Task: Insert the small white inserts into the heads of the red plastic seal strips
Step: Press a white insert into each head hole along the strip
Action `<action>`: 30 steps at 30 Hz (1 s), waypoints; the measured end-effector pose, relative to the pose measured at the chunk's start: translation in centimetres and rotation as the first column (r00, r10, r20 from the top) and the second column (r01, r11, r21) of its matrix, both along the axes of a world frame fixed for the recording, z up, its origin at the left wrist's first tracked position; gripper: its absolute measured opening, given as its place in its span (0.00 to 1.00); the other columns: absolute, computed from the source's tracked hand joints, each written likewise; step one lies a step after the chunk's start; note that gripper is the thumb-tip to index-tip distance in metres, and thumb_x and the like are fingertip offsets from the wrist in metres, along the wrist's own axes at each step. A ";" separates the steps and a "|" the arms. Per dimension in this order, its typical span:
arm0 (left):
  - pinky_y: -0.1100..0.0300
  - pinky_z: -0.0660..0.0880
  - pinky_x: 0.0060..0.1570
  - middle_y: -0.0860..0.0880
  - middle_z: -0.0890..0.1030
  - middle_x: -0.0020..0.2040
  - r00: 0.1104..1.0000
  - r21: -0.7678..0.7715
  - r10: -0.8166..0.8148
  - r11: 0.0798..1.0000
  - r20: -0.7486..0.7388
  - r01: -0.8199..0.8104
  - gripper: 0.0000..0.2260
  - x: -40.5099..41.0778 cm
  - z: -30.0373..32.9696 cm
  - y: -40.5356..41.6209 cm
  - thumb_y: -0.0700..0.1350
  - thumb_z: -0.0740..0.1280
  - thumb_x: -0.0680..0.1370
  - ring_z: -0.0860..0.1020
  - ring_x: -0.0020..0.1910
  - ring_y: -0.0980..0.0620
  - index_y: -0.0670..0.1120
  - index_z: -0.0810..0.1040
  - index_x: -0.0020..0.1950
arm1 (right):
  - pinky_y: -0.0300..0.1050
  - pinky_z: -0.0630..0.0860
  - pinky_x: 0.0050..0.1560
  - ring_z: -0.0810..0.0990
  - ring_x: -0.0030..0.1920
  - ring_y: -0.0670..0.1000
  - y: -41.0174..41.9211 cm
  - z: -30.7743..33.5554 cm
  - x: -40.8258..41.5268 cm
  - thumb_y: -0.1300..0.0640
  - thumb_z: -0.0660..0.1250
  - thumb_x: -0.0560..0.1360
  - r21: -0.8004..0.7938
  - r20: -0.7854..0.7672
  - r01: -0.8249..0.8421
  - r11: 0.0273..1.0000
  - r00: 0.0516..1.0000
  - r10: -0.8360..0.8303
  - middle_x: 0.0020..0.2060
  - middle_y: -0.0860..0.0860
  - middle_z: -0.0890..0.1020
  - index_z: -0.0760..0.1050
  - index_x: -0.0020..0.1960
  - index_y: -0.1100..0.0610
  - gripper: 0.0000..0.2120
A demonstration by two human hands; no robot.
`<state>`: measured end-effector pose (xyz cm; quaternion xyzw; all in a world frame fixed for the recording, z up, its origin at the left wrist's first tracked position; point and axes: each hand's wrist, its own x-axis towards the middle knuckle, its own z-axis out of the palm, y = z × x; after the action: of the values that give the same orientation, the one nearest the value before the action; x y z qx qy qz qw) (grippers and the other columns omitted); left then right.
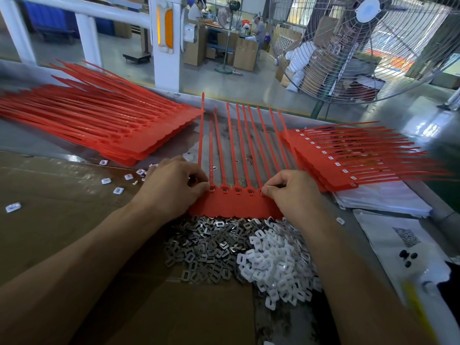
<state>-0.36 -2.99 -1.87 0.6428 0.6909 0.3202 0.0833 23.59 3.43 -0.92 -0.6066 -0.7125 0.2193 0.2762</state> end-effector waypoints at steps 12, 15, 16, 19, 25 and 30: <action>0.43 0.71 0.62 0.55 0.77 0.47 1.000 0.001 -0.002 1.000 0.005 0.002 0.02 0.0 0.0 -0.1 0.56 0.72 0.75 0.75 0.52 0.51 0.60 0.83 0.46 | 0.37 0.72 0.39 0.81 0.42 0.40 -0.3 0.4 0.8 0.54 0.71 0.79 -0.019 -0.030 -0.038 0.999 0.999 0.038 0.41 0.40 0.84 0.85 0.46 0.48 0.05; 0.44 0.71 0.62 0.55 0.77 0.47 1.000 0.001 0.001 1.000 0.003 -0.001 0.02 0.1 0.1 -0.1 0.56 0.72 0.75 0.75 0.52 0.50 0.60 0.83 0.46 | 0.34 0.70 0.37 0.81 0.41 0.40 -0.3 0.5 0.5 0.56 0.72 0.78 -0.009 0.026 -0.056 0.998 0.998 0.056 0.40 0.41 0.84 0.85 0.45 0.49 0.05; 0.44 0.71 0.62 0.54 0.77 0.47 1.000 -0.001 0.002 1.000 0.004 -0.002 0.02 0.1 0.1 -0.1 0.56 0.72 0.75 0.75 0.52 0.50 0.60 0.83 0.46 | 0.33 0.70 0.37 0.80 0.41 0.40 -0.3 0.5 0.4 0.57 0.72 0.78 -0.005 0.036 -0.060 0.998 0.998 0.060 0.41 0.41 0.84 0.85 0.45 0.49 0.05; 0.44 0.71 0.62 0.54 0.77 0.47 1.000 -0.008 0.001 1.000 0.007 -0.001 0.02 0.1 0.2 -0.2 0.55 0.72 0.76 0.75 0.53 0.50 0.60 0.83 0.47 | 0.30 0.68 0.35 0.80 0.41 0.39 -0.5 0.4 0.3 0.58 0.72 0.78 0.013 0.004 -0.037 0.999 0.999 0.037 0.42 0.41 0.84 0.85 0.46 0.50 0.05; 0.45 0.70 0.63 0.53 0.77 0.48 1.000 -0.011 0.003 1.000 0.010 -0.003 0.04 0.2 0.3 -0.3 0.56 0.72 0.76 0.75 0.54 0.50 0.59 0.84 0.48 | 0.34 0.70 0.43 0.80 0.42 0.34 -1.9 1.6 0.3 0.54 0.75 0.77 0.023 -0.009 -0.306 0.952 0.952 0.306 0.39 0.36 0.84 0.84 0.43 0.45 0.05; 0.44 0.71 0.62 0.53 0.78 0.48 1.000 -0.005 0.003 1.000 0.003 -0.003 0.04 0.2 0.3 -0.3 0.56 0.72 0.76 0.75 0.53 0.50 0.58 0.84 0.48 | 0.36 0.73 0.46 0.82 0.42 0.39 -2.9 2.3 -0.3 0.52 0.77 0.75 -0.149 -0.007 -0.573 0.806 0.816 0.578 0.42 0.40 0.85 0.85 0.45 0.45 0.03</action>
<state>-0.12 -3.26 -1.53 0.6411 0.6925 0.3195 0.0856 23.28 0.52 1.34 -0.3847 -0.8501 0.3319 0.1384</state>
